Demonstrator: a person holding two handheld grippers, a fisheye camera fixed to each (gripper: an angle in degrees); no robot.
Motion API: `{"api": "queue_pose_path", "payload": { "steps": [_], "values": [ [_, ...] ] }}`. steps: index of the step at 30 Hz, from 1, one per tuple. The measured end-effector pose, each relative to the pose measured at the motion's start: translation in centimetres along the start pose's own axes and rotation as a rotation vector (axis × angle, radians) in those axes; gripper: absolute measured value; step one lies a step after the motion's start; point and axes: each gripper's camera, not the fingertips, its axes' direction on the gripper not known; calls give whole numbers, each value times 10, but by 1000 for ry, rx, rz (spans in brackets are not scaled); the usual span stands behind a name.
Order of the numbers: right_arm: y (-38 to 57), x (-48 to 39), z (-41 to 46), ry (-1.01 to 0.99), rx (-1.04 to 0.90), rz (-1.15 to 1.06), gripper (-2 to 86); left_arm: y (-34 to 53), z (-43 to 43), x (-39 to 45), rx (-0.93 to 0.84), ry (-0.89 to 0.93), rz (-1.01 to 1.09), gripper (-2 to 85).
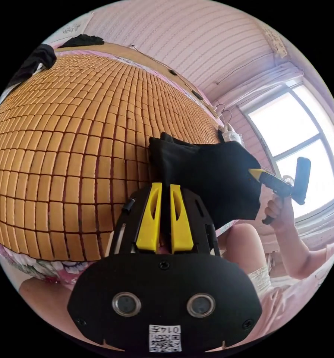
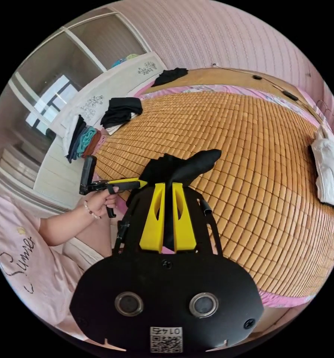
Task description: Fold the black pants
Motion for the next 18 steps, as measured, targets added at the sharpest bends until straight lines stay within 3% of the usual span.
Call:
{"api": "queue_pose_path", "payload": {
  "steps": [6,9,13,16,18],
  "values": [
    [-132,-192,25,-188,-6,-625,19,45,-122,-59,509,-18,-267,38],
    [-187,-269,39,-271,0,-826,20,67,-195,-76,768,-98,-345,38],
    [-265,-317,56,-269,39,-894,25,56,-278,-88,988,-233,-273,41],
    [-352,-346,94,-113,38,-893,36,3,-318,-105,1013,-320,-217,53],
    [-429,-361,137,8,29,-759,47,-35,-330,-123,989,-394,-250,67]
  ]
}}
